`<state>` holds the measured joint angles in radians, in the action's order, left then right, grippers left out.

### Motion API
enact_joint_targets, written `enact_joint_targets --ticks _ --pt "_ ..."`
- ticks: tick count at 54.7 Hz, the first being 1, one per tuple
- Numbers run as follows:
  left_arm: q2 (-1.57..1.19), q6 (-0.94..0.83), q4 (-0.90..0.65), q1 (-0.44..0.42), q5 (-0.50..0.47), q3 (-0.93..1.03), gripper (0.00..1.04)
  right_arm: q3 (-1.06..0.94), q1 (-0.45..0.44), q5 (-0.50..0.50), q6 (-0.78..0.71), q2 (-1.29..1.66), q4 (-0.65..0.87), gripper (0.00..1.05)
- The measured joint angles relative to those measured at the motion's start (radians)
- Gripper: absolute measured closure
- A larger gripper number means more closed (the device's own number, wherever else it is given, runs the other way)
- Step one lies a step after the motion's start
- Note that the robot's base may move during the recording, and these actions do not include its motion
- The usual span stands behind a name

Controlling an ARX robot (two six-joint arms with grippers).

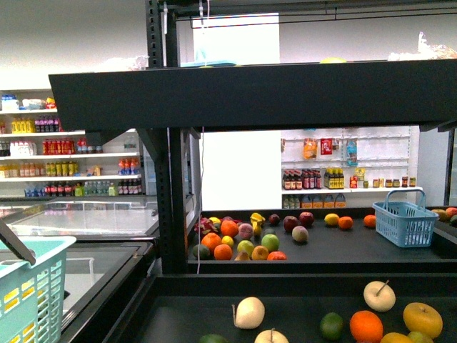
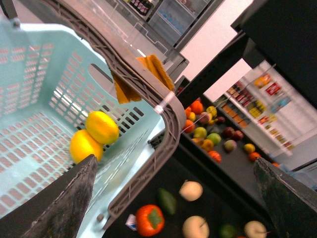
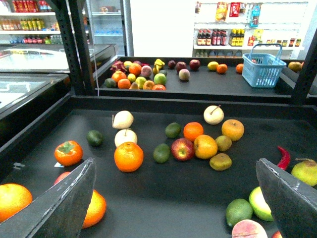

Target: Pick lemon from shelf

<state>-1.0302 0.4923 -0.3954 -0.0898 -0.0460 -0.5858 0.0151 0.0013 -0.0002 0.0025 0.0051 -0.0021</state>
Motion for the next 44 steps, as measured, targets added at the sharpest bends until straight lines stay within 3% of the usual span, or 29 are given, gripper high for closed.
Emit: enact_joint_targets --ticks 9,12,18,35,44 --pt "0.235 -0.212 0.051 0.239 -0.257 0.100 0.09 0.000 0.000 0.000 0.000 0.000 0.000 0.08" --pt "0.312 -0.305 0.120 0.315 -0.241 0.128 0.19 0.000 0.000 0.000 0.000 0.000 0.000 0.08" --pt "0.462 -0.428 0.154 0.455 -0.322 0.260 0.40 0.000 0.000 0.000 0.000 0.000 0.000 0.08" --pt "0.648 -0.477 0.171 0.309 -0.159 0.426 1.01 0.000 0.000 0.000 0.000 0.000 0.000 0.08" --pt "0.709 -0.481 0.187 0.245 -0.103 0.471 1.03 0.000 0.000 0.000 0.000 0.000 0.000 0.08"
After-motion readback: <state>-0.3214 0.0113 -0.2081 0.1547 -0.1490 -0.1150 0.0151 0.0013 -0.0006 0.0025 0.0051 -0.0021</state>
